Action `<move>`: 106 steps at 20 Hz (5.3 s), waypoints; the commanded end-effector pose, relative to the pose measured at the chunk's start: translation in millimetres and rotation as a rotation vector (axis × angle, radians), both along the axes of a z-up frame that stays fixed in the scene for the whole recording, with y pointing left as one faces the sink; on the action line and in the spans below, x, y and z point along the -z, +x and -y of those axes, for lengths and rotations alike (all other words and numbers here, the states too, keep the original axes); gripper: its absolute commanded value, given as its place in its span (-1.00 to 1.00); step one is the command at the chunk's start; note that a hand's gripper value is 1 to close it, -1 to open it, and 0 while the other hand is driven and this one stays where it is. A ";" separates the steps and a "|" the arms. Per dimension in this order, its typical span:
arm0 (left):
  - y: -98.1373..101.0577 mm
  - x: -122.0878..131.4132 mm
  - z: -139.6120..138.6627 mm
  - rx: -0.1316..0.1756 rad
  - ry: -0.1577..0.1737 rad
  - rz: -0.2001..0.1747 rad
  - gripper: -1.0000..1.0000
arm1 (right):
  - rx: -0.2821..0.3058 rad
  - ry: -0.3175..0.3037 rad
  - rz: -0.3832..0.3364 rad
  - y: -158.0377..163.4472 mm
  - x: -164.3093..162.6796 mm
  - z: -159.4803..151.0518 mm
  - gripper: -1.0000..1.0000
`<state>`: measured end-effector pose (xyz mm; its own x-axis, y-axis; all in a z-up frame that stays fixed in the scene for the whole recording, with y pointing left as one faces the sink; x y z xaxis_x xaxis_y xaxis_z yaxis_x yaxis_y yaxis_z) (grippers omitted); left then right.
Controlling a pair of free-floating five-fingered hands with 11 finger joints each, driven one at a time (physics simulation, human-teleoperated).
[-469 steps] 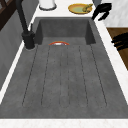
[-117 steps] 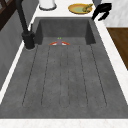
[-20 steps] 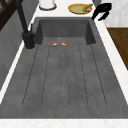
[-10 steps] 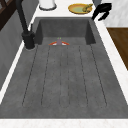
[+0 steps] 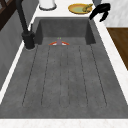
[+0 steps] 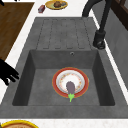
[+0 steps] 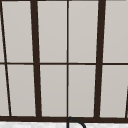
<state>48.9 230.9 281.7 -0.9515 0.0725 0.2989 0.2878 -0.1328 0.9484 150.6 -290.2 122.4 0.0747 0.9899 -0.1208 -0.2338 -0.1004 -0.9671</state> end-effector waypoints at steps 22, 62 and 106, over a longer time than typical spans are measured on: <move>0.8 1.0 0.7 -0.012 -0.014 0.030 0.00 | 0.091 -0.161 -0.526 192.2 59.3 -34.9 -1.00; 1.0 1.2 0.8 -0.014 -0.016 0.033 0.00 | -0.177 -0.115 -0.104 195.6 16.0 -74.0 -1.00; 1.0 1.2 0.8 -0.015 -0.016 0.033 0.00 | -0.361 0.185 -0.403 347.0 175.8 -35.7 -1.00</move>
<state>49.9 230.1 280.5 -0.9619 0.0632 0.2661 0.2580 -0.1132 0.9595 485.0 -254.9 -55.8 -0.2953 0.9520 0.0804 -0.4952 -0.0806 -0.8650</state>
